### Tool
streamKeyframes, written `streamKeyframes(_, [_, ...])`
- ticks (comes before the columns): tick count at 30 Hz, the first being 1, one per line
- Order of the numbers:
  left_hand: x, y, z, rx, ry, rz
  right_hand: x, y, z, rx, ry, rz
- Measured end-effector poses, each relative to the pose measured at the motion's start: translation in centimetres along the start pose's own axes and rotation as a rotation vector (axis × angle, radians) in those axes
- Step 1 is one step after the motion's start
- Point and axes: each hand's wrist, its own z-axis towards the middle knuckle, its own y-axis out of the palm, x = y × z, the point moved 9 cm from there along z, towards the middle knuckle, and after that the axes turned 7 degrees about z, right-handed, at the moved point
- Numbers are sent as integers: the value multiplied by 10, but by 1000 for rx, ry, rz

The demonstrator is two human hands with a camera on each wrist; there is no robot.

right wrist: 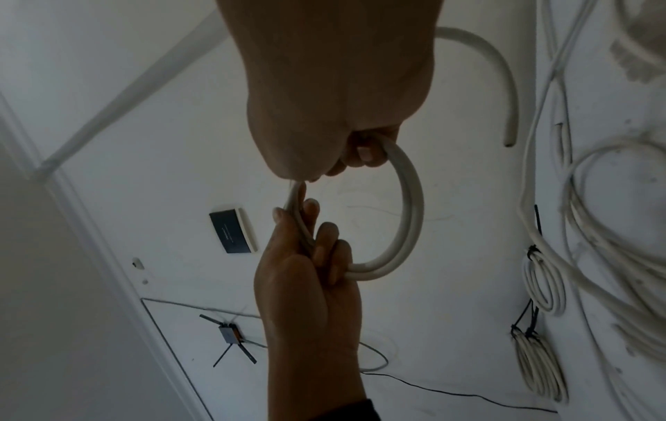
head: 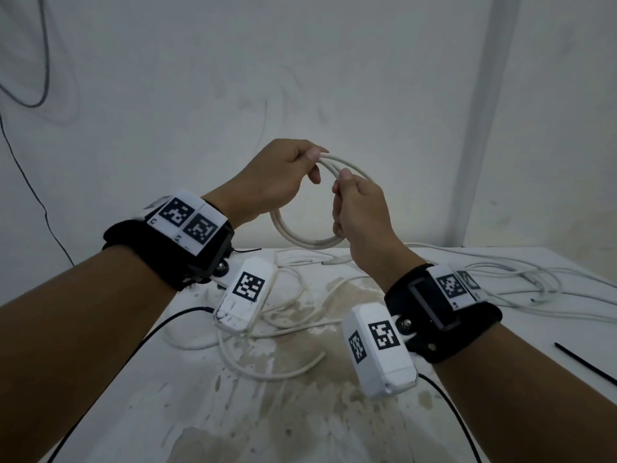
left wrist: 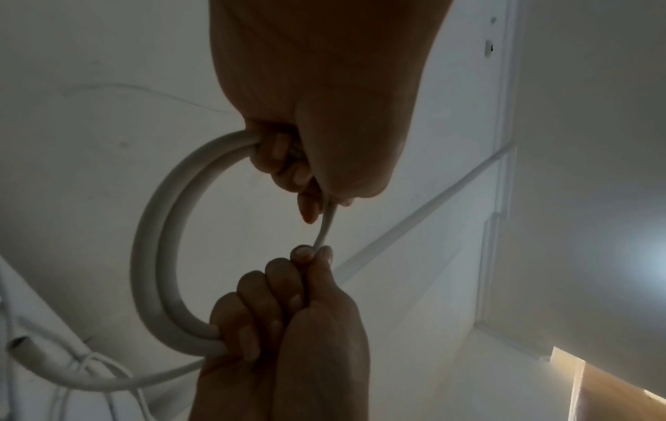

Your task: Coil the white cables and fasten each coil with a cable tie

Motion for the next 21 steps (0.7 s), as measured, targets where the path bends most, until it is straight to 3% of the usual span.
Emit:
streamKeyframes(11, [0,-11,-1,211,11,89,-7,1,-5,-21,-17,-56])
streamKeyframes(14, [-10,-17,-1,264,-30,112,-25,-10,-9,65,-210,-391])
streamKeyframes(17, [-17,-21,-2,261,-46,98,-53,-24,-19,270,-440,-671])
streamKeyframes(19, [-17,-18,-3,232,-39,100,-61,-28,-13,268,-455,-680])
streamKeyframes(21, [-16,-17,-3,225,-28,95,-56,-20,1,141,-372,-762])
